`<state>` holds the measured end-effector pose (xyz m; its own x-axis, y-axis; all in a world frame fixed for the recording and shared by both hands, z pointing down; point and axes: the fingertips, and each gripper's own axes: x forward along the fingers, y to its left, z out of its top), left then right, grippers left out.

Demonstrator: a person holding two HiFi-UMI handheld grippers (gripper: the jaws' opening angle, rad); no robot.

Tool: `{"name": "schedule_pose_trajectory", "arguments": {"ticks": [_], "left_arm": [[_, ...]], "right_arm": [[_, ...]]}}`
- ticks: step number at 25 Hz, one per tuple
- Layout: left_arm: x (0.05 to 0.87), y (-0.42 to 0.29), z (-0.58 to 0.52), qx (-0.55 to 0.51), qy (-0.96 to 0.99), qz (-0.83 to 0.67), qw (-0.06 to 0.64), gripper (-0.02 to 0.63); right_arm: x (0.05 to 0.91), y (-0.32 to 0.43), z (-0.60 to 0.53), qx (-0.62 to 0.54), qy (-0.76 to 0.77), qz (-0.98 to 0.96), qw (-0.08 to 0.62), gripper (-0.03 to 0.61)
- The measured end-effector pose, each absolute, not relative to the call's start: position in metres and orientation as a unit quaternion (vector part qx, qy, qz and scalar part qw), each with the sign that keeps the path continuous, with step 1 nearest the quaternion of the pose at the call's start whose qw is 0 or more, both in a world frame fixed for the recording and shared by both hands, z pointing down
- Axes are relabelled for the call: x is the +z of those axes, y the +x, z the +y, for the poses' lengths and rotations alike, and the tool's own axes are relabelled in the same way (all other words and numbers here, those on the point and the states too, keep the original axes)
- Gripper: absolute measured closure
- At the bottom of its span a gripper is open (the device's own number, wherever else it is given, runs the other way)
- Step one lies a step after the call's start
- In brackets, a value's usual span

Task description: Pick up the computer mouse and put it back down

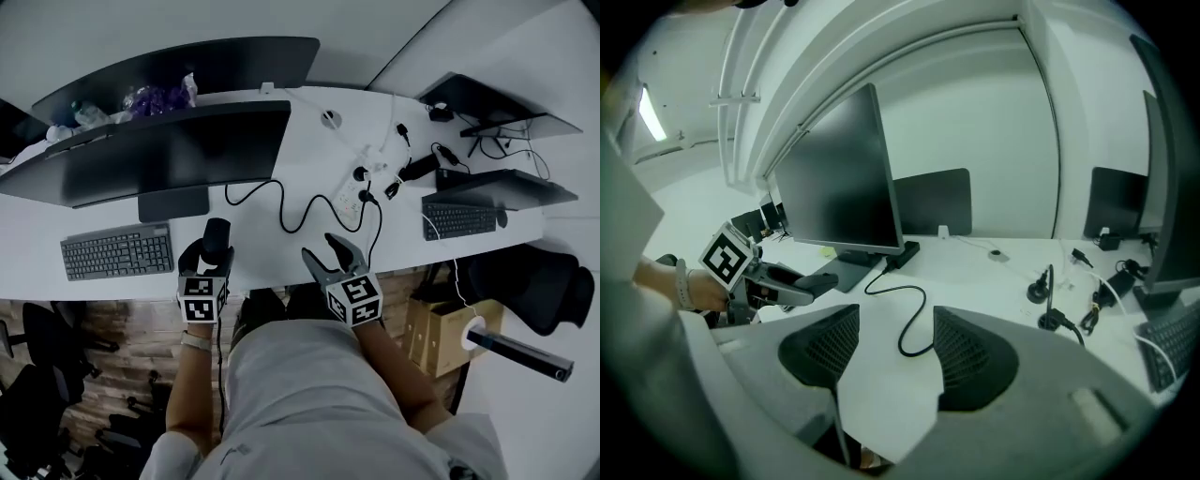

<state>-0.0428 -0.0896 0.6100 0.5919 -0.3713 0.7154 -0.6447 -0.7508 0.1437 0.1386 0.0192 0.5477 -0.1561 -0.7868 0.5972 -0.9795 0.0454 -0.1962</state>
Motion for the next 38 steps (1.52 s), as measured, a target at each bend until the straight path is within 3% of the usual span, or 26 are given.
{"name": "schedule_pose_trajectory", "arguments": {"ticks": [19, 38], "left_arm": [[0.683, 0.004, -0.079, 0.405, 0.873, -0.201, 0.182, 0.324], [0.7, 0.018, -0.076, 0.419, 0.871, -0.201, 0.157, 0.322]], "right_arm": [[0.566, 0.174, 0.092, 0.333, 0.705, -0.604, 0.166, 0.33], [0.568, 0.185, 0.128, 0.346, 0.729, -0.567, 0.166, 0.33]]}}
